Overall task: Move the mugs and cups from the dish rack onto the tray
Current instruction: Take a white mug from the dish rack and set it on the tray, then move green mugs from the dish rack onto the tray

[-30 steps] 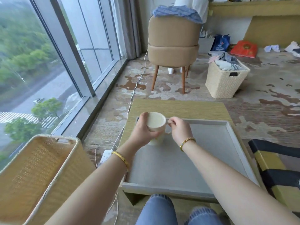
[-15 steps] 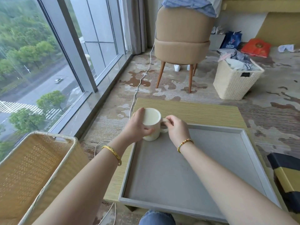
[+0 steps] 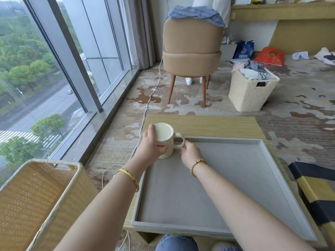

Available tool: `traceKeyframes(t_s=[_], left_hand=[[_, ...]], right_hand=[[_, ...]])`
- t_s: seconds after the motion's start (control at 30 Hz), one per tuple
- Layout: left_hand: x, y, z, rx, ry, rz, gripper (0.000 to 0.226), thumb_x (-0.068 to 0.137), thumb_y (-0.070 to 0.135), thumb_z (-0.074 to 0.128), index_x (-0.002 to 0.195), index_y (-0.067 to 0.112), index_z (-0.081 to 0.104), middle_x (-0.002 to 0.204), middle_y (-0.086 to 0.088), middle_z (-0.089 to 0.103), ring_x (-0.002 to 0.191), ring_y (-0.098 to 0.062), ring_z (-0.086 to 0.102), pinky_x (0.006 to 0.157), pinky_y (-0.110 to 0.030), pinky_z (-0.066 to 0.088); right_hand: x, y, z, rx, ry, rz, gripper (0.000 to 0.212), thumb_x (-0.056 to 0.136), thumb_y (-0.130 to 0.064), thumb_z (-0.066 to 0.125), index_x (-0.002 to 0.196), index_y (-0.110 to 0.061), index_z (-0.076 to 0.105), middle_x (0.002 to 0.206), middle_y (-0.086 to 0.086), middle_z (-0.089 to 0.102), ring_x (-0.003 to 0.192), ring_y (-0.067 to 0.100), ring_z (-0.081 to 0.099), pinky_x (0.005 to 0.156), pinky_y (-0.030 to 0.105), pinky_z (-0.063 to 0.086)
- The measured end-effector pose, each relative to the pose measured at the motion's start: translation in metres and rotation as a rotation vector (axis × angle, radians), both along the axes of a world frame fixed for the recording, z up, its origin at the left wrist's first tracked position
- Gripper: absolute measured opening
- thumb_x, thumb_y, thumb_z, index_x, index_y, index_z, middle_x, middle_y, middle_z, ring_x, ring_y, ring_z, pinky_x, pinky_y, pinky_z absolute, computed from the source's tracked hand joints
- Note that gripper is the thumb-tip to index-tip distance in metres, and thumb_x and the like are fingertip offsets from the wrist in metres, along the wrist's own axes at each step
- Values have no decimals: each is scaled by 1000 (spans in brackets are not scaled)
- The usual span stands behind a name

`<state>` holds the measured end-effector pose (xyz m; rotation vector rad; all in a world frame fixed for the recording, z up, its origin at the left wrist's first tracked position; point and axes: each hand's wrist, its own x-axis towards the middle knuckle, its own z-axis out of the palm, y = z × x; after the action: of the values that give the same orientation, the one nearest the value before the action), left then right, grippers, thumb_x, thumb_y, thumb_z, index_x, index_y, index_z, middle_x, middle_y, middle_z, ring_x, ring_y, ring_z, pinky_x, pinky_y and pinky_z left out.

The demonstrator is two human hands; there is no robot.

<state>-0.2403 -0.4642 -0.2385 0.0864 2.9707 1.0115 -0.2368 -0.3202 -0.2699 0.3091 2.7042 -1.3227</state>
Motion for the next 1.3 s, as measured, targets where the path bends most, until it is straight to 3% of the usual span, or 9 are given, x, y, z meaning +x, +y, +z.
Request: traceKeyframes(t_s=[0.2, 0.43, 0.63, 0.7, 0.77, 0.97, 1.1, 1.23, 1.3], left_hand=[[21, 18, 25, -241, 123, -12, 74, 87, 44, 53, 145, 15, 18, 155, -17, 6, 142, -33, 13, 113, -41, 18], [65, 76, 82, -220, 245, -206, 41, 93, 28, 47, 132, 14, 45, 142, -11, 40, 125, -31, 44, 98, -37, 37], [125, 144, 125, -93, 266, -381, 32, 92, 24, 46, 122, 15, 55, 119, -8, 64, 104, -28, 61, 80, -33, 49], [150, 170, 135, -42, 274, -427, 29, 92, 23, 46, 117, 15, 59, 113, -8, 67, 98, -27, 62, 72, -28, 47], [176, 197, 140, -16, 297, -497, 26, 92, 20, 45, 110, 13, 63, 108, -9, 68, 97, -27, 62, 70, -25, 42], [243, 277, 149, 68, 308, -652, 26, 93, 19, 43, 109, 12, 63, 105, -9, 67, 92, -24, 60, 73, -27, 44], [275, 318, 140, 77, 242, -750, 29, 92, 17, 43, 115, 12, 60, 111, -8, 66, 95, -24, 62, 79, -30, 47], [303, 347, 119, 61, 150, -856, 30, 91, 22, 47, 119, 17, 58, 110, -1, 65, 80, -18, 59, 70, -28, 49], [314, 361, 108, 70, 103, -887, 31, 90, 26, 51, 120, 17, 56, 111, 0, 64, 80, -15, 56, 67, -25, 45]], right_hand=[[24, 20, 32, 114, 49, -23, 36, 95, -13, 43, 130, -7, 44, 127, 13, 55, 118, 30, 52, 95, 32, 40], [85, 67, 99, 213, 304, -110, 22, 95, -15, 44, 109, -8, 60, 119, 11, 57, 111, 27, 53, 95, 34, 44], [162, 132, 148, 314, 441, -223, 17, 94, -13, 45, 97, -9, 61, 110, 10, 59, 101, 28, 55, 74, 28, 39], [192, 158, 161, 361, 474, -276, 17, 93, -11, 44, 96, -9, 60, 108, 11, 60, 100, 31, 55, 76, 31, 43], [222, 184, 168, 421, 474, -337, 18, 93, -10, 42, 98, -10, 59, 110, 10, 60, 100, 32, 56, 82, 38, 47], [294, 255, 173, 473, 437, -464, 28, 92, -7, 40, 111, -11, 60, 120, 11, 59, 112, 30, 52, 93, 37, 45], [334, 298, 166, 469, 316, -529, 30, 92, -11, 39, 115, -18, 59, 123, 4, 60, 113, 25, 54, 78, 26, 43], [372, 336, 158, 273, 232, -587, 30, 92, -8, 42, 114, -13, 62, 127, 10, 58, 116, 29, 53, 98, 34, 43], [391, 350, 154, 231, 186, -583, 27, 93, -10, 44, 114, -11, 62, 127, 11, 57, 116, 28, 53, 97, 31, 41]])
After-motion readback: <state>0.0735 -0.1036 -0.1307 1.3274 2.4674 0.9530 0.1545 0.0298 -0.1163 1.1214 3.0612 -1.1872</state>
